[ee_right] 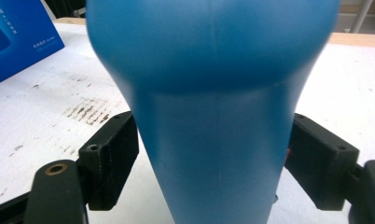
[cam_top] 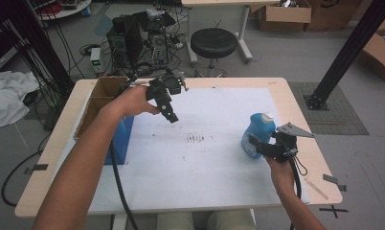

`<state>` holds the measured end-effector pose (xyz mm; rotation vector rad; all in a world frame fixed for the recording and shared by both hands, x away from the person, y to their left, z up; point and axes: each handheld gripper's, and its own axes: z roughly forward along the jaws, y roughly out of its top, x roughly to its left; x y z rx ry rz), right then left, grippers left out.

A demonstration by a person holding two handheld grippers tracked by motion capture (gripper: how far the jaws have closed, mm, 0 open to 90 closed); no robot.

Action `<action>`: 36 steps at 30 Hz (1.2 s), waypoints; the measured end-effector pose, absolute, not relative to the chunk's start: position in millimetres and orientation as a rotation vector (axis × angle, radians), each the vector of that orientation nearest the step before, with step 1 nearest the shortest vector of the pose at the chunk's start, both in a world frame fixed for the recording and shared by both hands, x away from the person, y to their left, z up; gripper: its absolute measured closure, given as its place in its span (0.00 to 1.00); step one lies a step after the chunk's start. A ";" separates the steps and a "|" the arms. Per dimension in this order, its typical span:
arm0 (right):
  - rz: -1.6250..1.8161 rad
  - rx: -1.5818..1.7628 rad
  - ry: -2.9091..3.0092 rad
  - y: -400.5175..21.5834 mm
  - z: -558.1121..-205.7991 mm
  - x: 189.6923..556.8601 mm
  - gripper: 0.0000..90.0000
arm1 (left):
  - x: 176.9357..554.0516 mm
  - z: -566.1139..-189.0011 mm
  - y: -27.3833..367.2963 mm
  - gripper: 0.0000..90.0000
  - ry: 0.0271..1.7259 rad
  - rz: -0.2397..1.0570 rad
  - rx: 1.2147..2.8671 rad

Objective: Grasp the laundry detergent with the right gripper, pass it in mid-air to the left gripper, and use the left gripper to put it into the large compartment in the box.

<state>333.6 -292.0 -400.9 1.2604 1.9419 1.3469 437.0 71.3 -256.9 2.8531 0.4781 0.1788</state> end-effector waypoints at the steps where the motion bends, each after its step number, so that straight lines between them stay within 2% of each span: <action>1: 1.349 1.258 1.940 -292.0 -400.7 333.6 0.26 | 436.9 -257.5 71.3 0.21 0.478 0.177 2.853; 36: 1.337 1.212 1.930 -292.5 -399.5 330.2 0.42 | 438.1 -261.7 68.1 0.21 0.476 0.168 2.857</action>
